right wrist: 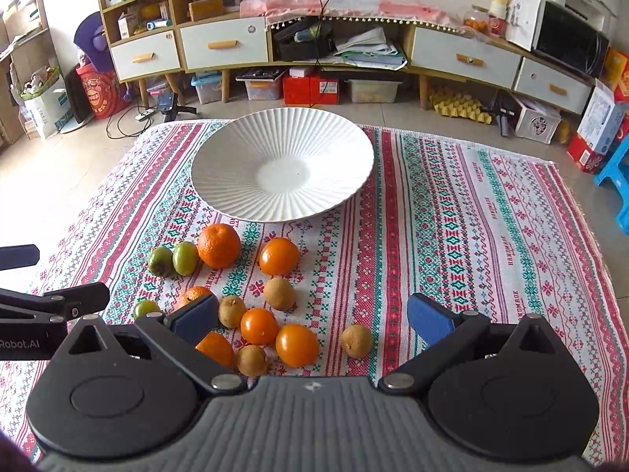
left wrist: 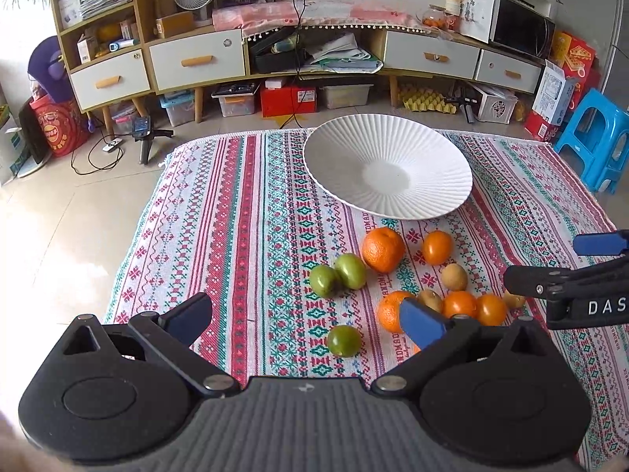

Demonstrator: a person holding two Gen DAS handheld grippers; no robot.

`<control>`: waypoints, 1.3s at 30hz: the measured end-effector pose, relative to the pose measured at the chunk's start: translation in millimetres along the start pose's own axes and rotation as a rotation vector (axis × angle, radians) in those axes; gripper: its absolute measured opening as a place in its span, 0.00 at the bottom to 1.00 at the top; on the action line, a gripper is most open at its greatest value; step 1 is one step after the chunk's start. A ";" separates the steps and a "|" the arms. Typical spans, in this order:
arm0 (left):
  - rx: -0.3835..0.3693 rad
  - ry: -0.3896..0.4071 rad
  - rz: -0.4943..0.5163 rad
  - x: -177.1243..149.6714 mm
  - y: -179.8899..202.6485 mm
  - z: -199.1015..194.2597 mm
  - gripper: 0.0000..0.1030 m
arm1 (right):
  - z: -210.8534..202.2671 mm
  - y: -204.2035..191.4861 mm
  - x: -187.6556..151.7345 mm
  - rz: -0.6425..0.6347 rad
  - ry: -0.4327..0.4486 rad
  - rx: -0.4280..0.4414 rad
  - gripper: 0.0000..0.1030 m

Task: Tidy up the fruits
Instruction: 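Grasp a tangerine with the left tool while the right tool grasps another tangerine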

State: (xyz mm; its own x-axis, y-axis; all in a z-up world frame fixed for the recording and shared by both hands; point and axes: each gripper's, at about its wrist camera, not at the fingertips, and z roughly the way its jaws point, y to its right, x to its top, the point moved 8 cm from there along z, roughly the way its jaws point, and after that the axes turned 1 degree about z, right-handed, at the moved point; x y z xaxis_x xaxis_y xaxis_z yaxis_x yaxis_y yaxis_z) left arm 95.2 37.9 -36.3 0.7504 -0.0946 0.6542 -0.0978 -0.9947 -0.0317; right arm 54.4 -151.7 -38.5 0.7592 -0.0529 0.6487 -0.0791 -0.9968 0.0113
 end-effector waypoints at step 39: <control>-0.334 -0.057 0.005 25.4 21.5 82.1 0.31 | 91.8 10.9 24.2 0.350 -0.196 0.306 0.37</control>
State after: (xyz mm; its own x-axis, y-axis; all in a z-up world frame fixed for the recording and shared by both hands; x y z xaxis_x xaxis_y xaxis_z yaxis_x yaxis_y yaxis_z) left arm 165.8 10.8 -82.4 0.7837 -0.1106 0.6112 -0.3028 -0.9272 0.2206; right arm 131.2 -169.4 -92.5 0.8306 -0.3679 0.4180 -0.1797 -0.8876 -0.4240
